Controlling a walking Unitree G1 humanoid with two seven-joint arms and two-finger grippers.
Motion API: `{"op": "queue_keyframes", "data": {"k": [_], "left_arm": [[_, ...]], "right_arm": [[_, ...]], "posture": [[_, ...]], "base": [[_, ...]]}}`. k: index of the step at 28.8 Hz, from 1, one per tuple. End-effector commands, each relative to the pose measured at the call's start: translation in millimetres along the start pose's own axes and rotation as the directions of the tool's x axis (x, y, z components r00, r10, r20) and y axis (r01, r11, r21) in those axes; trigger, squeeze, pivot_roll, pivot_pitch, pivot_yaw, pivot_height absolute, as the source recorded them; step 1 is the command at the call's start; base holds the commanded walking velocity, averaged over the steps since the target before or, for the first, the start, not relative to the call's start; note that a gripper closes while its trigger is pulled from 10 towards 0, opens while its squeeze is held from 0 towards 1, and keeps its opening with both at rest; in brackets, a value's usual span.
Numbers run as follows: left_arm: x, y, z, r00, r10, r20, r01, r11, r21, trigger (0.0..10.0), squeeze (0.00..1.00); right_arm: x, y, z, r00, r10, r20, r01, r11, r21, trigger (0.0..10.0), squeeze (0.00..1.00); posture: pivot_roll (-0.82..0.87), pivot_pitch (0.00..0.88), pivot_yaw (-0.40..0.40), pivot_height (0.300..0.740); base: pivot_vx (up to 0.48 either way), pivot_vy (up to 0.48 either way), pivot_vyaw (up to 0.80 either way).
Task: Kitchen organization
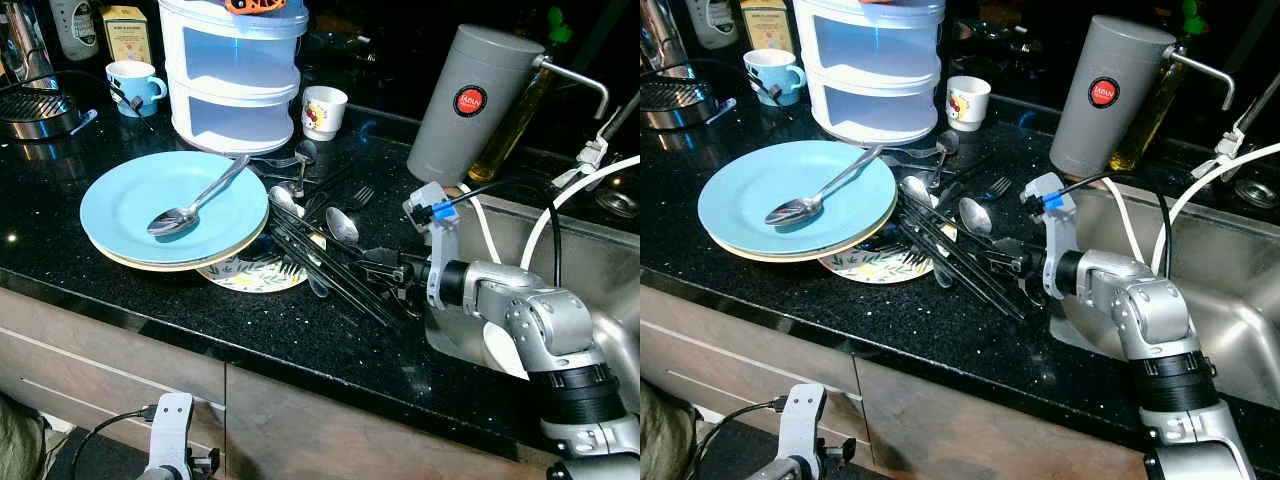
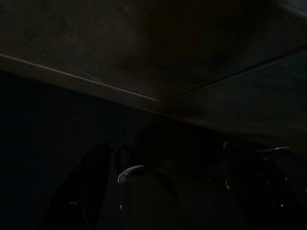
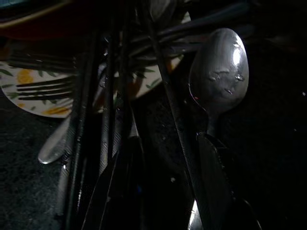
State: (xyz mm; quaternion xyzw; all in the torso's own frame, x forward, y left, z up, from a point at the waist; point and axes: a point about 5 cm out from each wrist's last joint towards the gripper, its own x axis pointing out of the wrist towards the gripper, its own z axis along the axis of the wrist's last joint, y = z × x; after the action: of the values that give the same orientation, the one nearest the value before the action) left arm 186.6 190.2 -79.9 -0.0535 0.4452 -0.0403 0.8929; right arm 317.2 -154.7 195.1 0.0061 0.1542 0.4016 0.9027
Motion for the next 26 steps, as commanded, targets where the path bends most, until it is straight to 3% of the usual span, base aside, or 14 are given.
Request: {"op": "queue_keyframes", "data": {"k": [1, 8, 9, 10, 11, 18, 26], "left_arm": [[0.3, -5.1, -6, 1.0, -0.018, -0.021, 0.018, 1.0, 0.007, 10.0, 0.0], [0.5, -5.2, -5, 1.0, -0.018, -0.017, 0.018, 1.0, 0.005, 10.0, 0.0], [0.5, -5.3, -5, 1.0, -0.018, -0.017, 0.018, 1.0, 0.005, 10.0, 0.0], [0.5, -5.3, -5, 1.0, -0.018, -0.017, 0.018, 1.0, 0.005, 10.0, 0.0], [0.6, -5.3, -4, 1.0, -0.018, -0.015, 0.018, 1.0, 0.003, 10.0, 0.0], [0.7, -6.0, -5, 1.0, -0.019, -0.015, 0.019, 1.0, 0.003, 10.0, 0.0], [0.5, -6.0, -5, 1.0, -0.02, -0.018, 0.02, 1.0, 0.006, 10.0, 0.0]], "right_arm": [[-5.2, -2.0, -2, 1.0, -0.011, -0.011, 0.011, 1.0, 0.008, 10.0, 0.0], [-2.4, -1.6, -13, 0.994, -0.049, -0.102, 0.044, 0.998, -0.055, 10.0, 0.0], [-1.2, -1.3, -15, 0.992, -0.054, -0.115, 0.049, 0.998, -0.048, 3.8, 0.0], [-1.2, -1.3, -15, 0.992, -0.054, -0.115, 0.049, 0.998, -0.048, 3.8, 0.0], [-0.4, -1.3, -16, 0.991, -0.061, -0.122, 0.055, 0.997, -0.045, 0.0, 0.0], [-0.8, -3.3, -13, 0.992, -0.074, -0.105, 0.071, 0.997, -0.027, 0.0, 0.0], [0.3, -1.3, -2, 0.998, -0.054, -0.015, 0.054, 0.999, -0.007, 0.0, 0.0]], "posture": [[0.08, 0.013, -0.079, 0.74], [0.08, 0.013, -0.079, 0.74], [0.08, 0.014, -0.08, 0.74], [0.08, 0.014, -0.08, 0.74], [0.08, 0.013, -0.08, 0.74], [0.08, 0.013, -0.082, 0.74], [0.08, 0.011, -0.081, 0.74]], "base": [[0.0, 0.0, 0.0], [0.0, 0.0, 0.0], [0.0, 0.0, 0.0], [0.0, 0.0, 0.0], [0.0, 0.0, 0.0], [0.0, 0.0, 0.0], [0.0, 0.0, 0.0]]}}
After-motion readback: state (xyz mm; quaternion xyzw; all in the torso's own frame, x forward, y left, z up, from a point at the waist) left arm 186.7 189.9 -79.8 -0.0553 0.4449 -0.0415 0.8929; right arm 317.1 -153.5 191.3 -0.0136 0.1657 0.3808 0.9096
